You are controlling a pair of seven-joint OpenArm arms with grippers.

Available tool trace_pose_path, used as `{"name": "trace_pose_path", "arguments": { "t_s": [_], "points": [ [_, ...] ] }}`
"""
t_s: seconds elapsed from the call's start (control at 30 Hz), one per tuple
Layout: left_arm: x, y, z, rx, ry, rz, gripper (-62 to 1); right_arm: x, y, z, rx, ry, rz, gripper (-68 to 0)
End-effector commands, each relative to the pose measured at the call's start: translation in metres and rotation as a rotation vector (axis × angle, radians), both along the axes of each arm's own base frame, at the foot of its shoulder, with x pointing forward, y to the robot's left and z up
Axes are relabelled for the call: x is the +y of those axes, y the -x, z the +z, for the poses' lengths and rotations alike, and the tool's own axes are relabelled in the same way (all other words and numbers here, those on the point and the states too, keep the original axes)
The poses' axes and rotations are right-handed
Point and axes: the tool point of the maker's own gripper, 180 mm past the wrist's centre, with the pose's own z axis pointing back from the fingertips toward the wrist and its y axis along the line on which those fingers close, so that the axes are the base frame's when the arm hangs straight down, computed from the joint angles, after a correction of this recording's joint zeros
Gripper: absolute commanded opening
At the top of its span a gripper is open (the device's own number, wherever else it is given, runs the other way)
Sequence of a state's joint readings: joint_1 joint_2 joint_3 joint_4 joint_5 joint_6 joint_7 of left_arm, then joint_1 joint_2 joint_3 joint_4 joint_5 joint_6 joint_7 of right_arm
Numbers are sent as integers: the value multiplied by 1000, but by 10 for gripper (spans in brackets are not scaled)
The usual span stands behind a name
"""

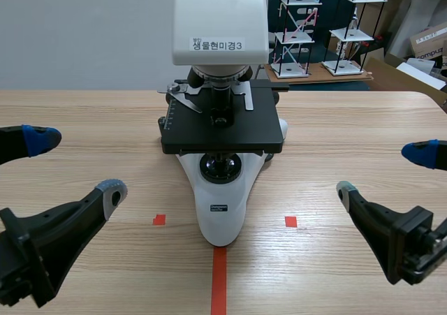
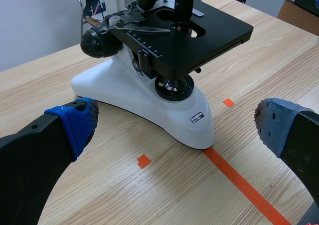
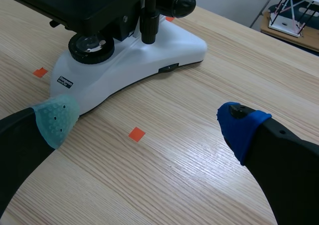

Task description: Point at the stage knob

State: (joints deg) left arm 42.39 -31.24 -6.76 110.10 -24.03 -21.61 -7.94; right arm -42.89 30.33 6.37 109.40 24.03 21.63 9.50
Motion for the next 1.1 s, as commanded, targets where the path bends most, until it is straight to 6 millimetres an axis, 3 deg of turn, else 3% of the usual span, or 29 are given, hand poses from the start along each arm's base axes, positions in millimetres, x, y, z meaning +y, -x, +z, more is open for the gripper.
{"name": "trace_pose_path", "arguments": {
  "t_s": [0.0, 0.1, 0.27, 0.33, 0.77, 1.07],
  "points": [
    [-1, 1, 5, -12, 21, 6, 14, -2, -2, 7, -24, -2, -1, -101],
    [-1, 1, 2, -1, 13, 5, 14, -4, -3, 4, -18, -12, -20, -156],
    [0, 1, 0, 7, 6, 5, 14, -10, -9, -10, 1, -21, -61, -167],
    [0, 1, 0, 7, 5, 5, 14, -12, -14, -18, 7, -5, -70, -205],
    [0, 1, 0, 7, 5, 5, 14, -16, -53, -63, 54, 32, -82, -656],
    [0, 1, 0, 7, 6, 5, 14, -13, -69, -92, -48, 55, -43, -667]
  ]
}}
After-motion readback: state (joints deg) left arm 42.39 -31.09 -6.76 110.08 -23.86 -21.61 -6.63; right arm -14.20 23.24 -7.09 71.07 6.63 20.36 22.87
